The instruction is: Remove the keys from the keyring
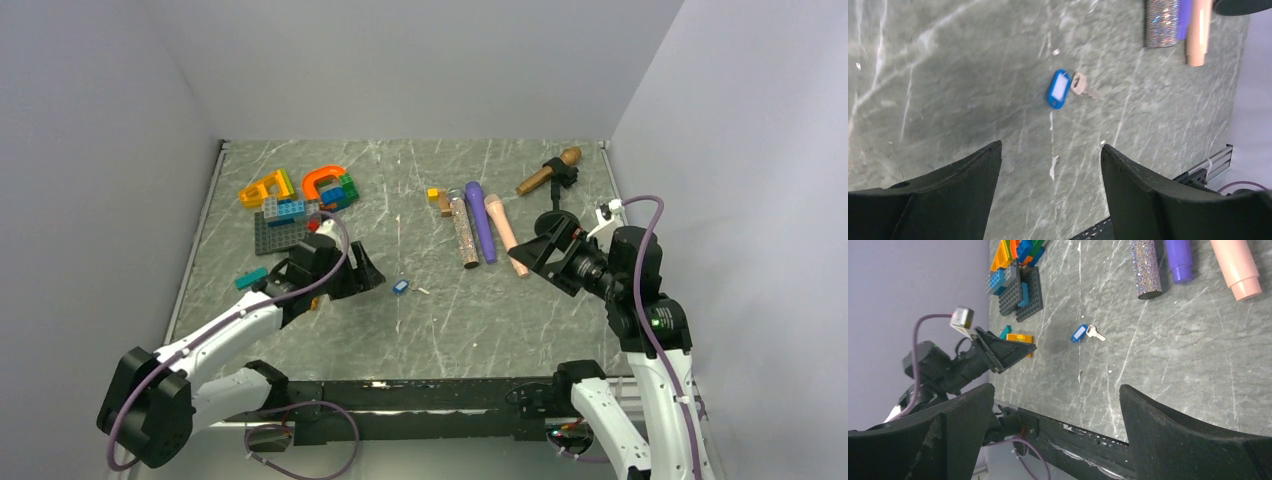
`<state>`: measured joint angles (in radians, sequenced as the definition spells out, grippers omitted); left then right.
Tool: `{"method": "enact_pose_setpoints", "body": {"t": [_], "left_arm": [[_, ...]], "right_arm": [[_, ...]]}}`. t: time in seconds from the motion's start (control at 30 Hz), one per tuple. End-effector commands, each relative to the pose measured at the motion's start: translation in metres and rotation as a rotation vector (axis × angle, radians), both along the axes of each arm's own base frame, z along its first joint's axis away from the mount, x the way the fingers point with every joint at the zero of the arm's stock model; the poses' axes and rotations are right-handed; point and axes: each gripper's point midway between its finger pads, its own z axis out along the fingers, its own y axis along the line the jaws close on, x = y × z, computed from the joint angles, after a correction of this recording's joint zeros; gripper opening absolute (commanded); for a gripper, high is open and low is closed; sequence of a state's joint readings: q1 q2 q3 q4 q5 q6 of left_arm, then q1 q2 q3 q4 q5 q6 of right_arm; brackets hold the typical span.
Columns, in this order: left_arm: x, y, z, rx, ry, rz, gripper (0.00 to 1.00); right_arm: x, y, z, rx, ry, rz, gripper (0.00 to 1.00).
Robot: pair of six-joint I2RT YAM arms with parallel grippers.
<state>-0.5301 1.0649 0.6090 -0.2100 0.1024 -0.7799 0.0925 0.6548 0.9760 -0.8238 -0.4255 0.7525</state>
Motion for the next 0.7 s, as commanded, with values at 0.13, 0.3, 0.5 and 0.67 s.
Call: {"method": "enact_pose_setpoints", "body": {"t": [0.13,0.3,0.5,0.67], "left_arm": [[0.012,-0.021,-0.016,-0.167,0.031,0.015,0.74],[0.018,-0.038,-0.037,-0.228,0.082,-0.011,0.69],[0.026,-0.049,-0.055,-0.209,0.151,-0.036,0.63],[0.030,-0.058,-0.065,-0.221,0.193,-0.055,0.57]], "right_arm": [[-0.009,0.001,0.019,-0.015,-0.069,0.029,1.00],[-0.010,0.002,0.019,-0.022,-0.069,0.047,1.00],[-0.010,-0.001,0.018,-0.040,-0.064,0.039,1.00],[-0.008,-0.002,0.016,-0.052,-0.056,0.038,1.00]]}}
